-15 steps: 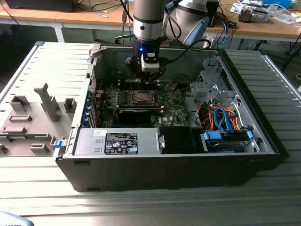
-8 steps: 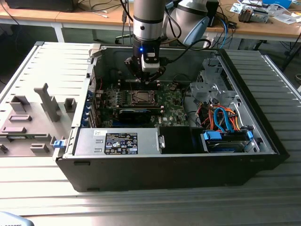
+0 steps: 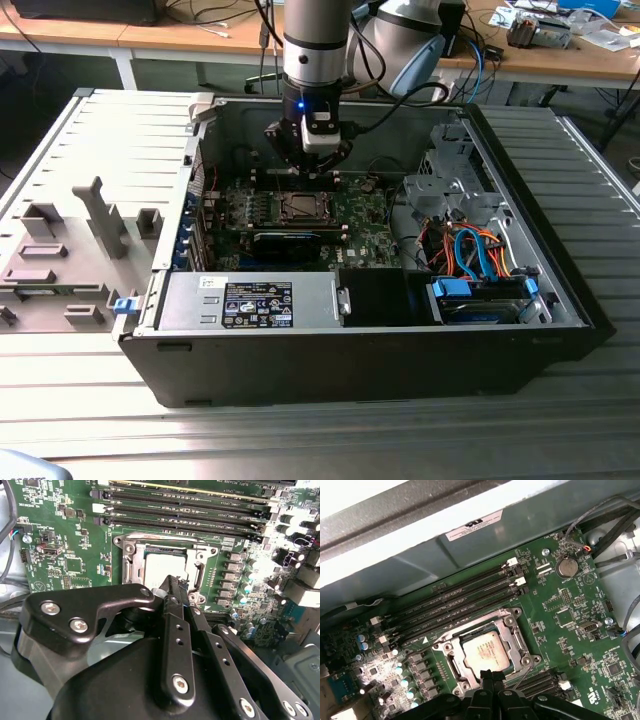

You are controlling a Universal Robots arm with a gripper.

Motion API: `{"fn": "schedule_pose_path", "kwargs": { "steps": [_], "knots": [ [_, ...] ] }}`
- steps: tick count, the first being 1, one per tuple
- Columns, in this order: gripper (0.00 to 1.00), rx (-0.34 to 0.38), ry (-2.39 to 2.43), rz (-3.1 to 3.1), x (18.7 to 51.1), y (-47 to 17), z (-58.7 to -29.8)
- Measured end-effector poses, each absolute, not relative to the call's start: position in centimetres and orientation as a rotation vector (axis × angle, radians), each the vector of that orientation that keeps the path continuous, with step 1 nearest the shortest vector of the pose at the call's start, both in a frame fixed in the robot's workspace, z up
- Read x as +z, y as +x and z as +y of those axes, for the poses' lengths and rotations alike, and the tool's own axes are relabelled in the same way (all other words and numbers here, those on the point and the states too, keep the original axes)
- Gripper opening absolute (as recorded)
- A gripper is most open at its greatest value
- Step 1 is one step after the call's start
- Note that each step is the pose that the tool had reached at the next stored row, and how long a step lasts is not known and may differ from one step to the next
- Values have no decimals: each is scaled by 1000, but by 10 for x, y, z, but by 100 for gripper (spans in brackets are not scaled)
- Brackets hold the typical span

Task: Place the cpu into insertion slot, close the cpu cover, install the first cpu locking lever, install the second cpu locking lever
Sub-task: 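Install the first cpu locking lever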

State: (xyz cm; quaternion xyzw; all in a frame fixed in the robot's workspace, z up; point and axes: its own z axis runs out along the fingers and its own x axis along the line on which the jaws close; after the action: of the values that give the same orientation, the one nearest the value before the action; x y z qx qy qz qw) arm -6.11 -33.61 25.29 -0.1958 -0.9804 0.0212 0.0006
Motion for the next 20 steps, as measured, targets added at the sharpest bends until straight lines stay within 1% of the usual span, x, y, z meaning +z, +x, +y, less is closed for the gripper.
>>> {"fn": "schedule_pose_path", "kwargs": {
  "steps": [20],
  "knots": [
    [11,67,-554,-3091,253,-61,-336]
  ]
}}
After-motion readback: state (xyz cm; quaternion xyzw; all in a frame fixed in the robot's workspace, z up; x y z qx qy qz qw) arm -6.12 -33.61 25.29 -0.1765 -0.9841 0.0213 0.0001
